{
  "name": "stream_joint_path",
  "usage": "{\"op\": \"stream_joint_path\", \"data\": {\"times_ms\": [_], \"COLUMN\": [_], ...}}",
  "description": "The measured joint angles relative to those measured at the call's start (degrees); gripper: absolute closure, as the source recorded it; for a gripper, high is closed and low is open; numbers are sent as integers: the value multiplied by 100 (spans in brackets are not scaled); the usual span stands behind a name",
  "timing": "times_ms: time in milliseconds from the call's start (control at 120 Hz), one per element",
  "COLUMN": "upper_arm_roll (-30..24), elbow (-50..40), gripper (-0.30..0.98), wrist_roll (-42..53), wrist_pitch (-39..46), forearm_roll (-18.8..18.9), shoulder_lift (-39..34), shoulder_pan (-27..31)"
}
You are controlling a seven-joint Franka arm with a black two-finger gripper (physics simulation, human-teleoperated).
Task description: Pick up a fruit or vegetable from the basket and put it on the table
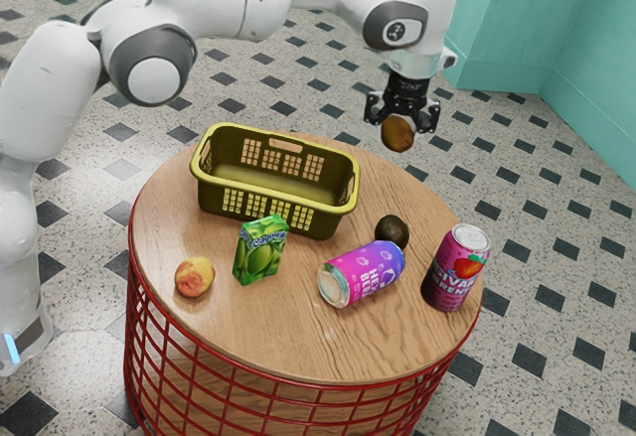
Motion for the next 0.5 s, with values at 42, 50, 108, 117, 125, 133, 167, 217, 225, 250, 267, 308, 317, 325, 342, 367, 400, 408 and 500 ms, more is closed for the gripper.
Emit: {"op": "stream_joint_path", "data": {"times_ms": [42,50,108,117,125,133,167,217,225,250,267,308,317,325,342,367,400,408,500], "upper_arm_roll": [-44,-52,-84,-87,-89,-90,-95,-99,-99,-100,-100,-101,-101,-100,-100,-101,-101,-101,-100], "elbow": [312,360,572,587,601,613,645,699,708,728,739,759,770,795,846,920,1048,1081,1251], "gripper": [33,33,33,33,33,33,32,35,35,34,34,35,35,35,35,35,34,34,33], "wrist_roll": [32,38,78,84,89,95,115,144,149,162,171,193,197,201,209,220,235,238,275], "wrist_pitch": [-103,-123,-236,-250,-263,-276,-322,-378,-386,-409,-422,-452,-458,-464,-481,-509,-548,-558,-645], "forearm_roll": [6,8,15,17,18,18,22,25,26,28,28,30,31,31,32,36,39,40,46], "shoulder_lift": [223,259,441,455,467,477,506,530,532,539,543,557,564,576,604,646,718,738,851], "shoulder_pan": [-30,-35,-74,-77,-79,-81,-87,-91,-91,-92,-92,-92,-92,-93,-90,-88,-86,-86,-75]}}
